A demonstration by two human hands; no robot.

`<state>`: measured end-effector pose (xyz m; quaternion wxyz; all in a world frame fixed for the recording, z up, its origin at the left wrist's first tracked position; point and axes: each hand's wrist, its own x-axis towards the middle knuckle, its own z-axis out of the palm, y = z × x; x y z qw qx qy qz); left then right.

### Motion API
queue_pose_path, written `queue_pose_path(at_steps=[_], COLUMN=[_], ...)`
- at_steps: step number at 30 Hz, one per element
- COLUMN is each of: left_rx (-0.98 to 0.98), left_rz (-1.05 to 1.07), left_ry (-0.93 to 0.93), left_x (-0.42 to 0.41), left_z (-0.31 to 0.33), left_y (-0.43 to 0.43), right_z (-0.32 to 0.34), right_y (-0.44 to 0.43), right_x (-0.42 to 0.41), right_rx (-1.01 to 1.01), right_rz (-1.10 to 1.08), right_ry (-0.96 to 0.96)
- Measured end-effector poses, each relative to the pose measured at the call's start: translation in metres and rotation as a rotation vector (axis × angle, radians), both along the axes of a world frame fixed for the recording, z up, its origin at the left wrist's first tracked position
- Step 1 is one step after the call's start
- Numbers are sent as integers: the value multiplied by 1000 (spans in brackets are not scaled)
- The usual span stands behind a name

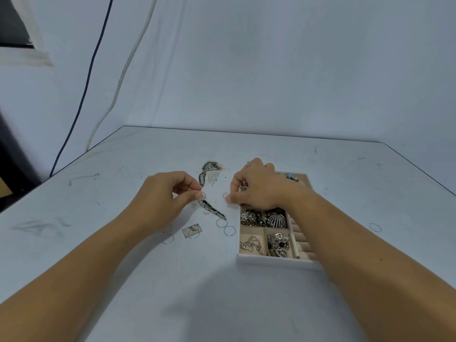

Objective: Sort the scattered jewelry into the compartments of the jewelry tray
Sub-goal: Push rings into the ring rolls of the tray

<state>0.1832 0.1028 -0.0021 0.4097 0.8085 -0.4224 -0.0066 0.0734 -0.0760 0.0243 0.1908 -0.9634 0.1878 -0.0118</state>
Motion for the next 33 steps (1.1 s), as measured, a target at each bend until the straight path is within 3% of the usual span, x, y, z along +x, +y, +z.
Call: queue_pose_path(at_steps=[4,17,21,33], left_rx=[-15,-28,-17,141], left_rz=[-59,-285,-269,-269], left_ry=[-15,-36,-29,-219], left_x=[-18,-87,-95,-98], left_z=[12,28,25,1], left_y=[-3,-48,-78,-111], right_z=[10,-1,-18,-33], right_y=[-9,-60,-75,-80], right_x=[-27,-134,-137,-142], right_rx=[247,19,53,95], right_rz=[35,-124,-181,-63], right_ry=[-237,-484,-572,-568])
